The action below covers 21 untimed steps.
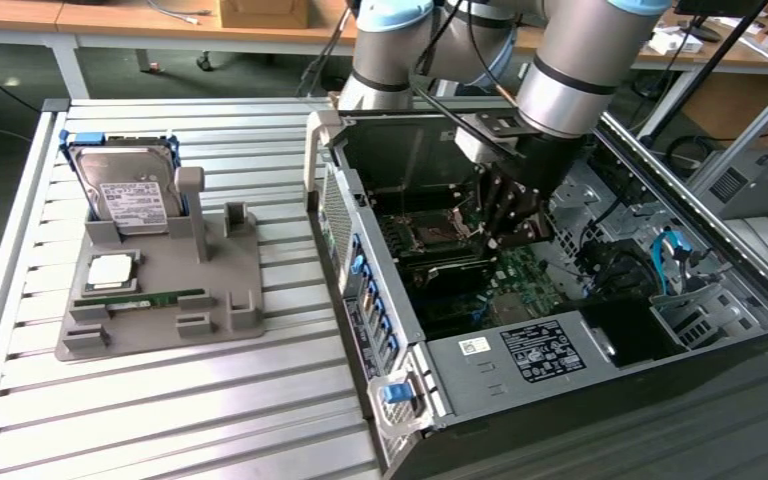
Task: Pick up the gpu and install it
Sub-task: 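Insert the gpu into the slot, then press down on the gpu until it lock into place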
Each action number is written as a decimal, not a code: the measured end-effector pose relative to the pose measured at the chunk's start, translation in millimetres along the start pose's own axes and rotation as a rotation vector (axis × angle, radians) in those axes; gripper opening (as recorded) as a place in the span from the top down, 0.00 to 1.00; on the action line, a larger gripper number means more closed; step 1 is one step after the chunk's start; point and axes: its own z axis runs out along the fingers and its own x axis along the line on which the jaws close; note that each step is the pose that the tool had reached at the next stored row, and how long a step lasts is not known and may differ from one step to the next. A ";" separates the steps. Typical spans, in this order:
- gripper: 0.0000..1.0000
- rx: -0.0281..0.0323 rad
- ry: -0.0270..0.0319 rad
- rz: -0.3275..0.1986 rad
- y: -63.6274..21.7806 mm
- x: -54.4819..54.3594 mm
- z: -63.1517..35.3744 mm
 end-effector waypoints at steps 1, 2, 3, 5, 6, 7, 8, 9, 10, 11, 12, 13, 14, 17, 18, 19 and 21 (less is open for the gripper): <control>0.87 -0.0038 -0.0131 -0.005 -6.9 0.2 -0.3; 0.87 -0.0058 -0.0265 -0.008 -11.3 0.3 -0.6; 0.87 -0.0071 -0.0401 -0.010 -14.5 0.5 -0.8; 0.87 -0.0095 -0.0711 -0.016 -21.4 0.8 -1.2; 0.87 -0.0111 -0.0883 -0.019 -26.7 1.0 -1.5; 0.87 -0.0128 -0.0992 -0.023 -31.7 1.3 -1.7; 0.87 -0.0144 -0.1070 -0.025 -36.4 1.4 -2.0; 0.87 -0.0163 -0.1090 -0.027 -39.2 1.5 -2.1; 0.87 -0.0164 -0.1089 -0.028 -39.4 1.5 -2.1; 0.87 -0.0165 -0.1089 -0.028 -39.4 1.5 -2.1; 0.87 -0.0165 -0.1089 -0.028 -39.4 1.5 -2.1; 0.87 -0.0165 -0.1089 -0.028 -39.4 1.6 -2.1; 0.87 -0.0165 -0.1089 -0.028 -39.4 1.6 -2.1; 0.87 -0.0160 -0.1082 -0.028 -35.0 1.3 -1.5; 0.87 -0.0154 -0.1076 -0.028 -29.4 1.1 -0.7; 0.87 -0.0151 -0.1067 -0.027 -21.5 0.6 0.5; 0.87 -0.0150 -0.1056 -0.027 -12.9 0.1 2.0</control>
